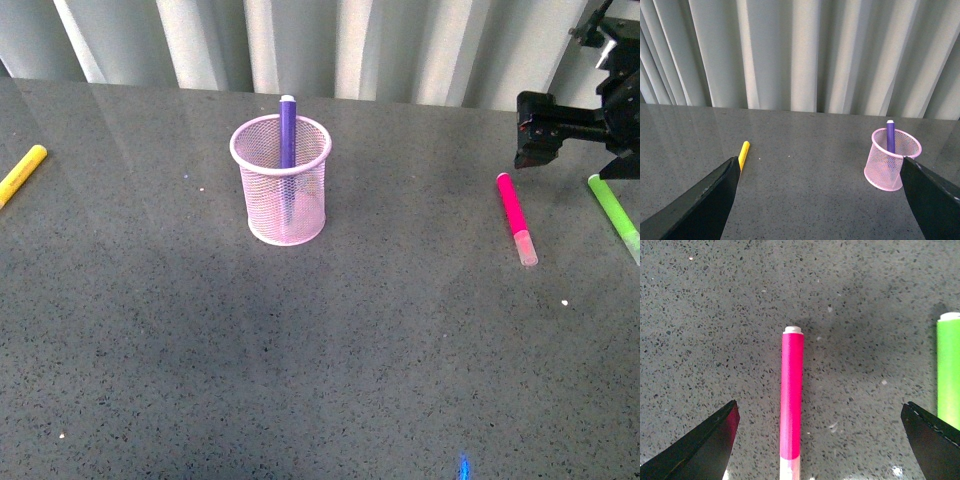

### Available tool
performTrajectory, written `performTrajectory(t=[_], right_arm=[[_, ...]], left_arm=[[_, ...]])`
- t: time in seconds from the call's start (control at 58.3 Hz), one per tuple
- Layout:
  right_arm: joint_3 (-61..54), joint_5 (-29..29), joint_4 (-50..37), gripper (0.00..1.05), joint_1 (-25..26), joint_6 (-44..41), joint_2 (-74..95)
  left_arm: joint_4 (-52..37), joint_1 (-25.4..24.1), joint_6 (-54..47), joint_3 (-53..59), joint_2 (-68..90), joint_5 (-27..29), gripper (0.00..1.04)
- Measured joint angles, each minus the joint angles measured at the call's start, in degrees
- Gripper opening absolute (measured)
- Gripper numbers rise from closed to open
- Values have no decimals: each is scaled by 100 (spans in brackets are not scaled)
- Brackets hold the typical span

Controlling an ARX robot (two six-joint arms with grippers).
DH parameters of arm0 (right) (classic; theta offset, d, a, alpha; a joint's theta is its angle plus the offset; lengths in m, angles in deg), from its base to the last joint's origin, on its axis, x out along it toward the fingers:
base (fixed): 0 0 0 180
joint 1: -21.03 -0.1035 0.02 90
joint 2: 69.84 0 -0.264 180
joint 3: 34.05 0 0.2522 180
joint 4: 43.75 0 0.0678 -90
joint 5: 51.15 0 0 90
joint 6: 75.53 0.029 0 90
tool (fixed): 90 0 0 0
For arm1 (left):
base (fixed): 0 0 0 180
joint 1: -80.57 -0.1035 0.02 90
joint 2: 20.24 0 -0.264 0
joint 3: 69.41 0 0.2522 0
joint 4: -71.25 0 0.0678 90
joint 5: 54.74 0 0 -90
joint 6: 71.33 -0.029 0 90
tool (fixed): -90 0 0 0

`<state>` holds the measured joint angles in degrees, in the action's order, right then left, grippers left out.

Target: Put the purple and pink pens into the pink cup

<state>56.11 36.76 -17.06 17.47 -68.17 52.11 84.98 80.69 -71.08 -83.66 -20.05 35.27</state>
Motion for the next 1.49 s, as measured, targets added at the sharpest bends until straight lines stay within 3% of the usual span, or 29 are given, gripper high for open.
performTrajectory(t=[0.497,1.39,1.492], right_arm=[[1130,111,310,98,-192,81,979],[984,203,92,98,-334,197,1180],[979,264,72,86,-334,192,1191]], left_arm=[[0,0,0,0,0,0,98],[0,0,0,0,0,0,98],[0,0,0,0,0,0,98]])
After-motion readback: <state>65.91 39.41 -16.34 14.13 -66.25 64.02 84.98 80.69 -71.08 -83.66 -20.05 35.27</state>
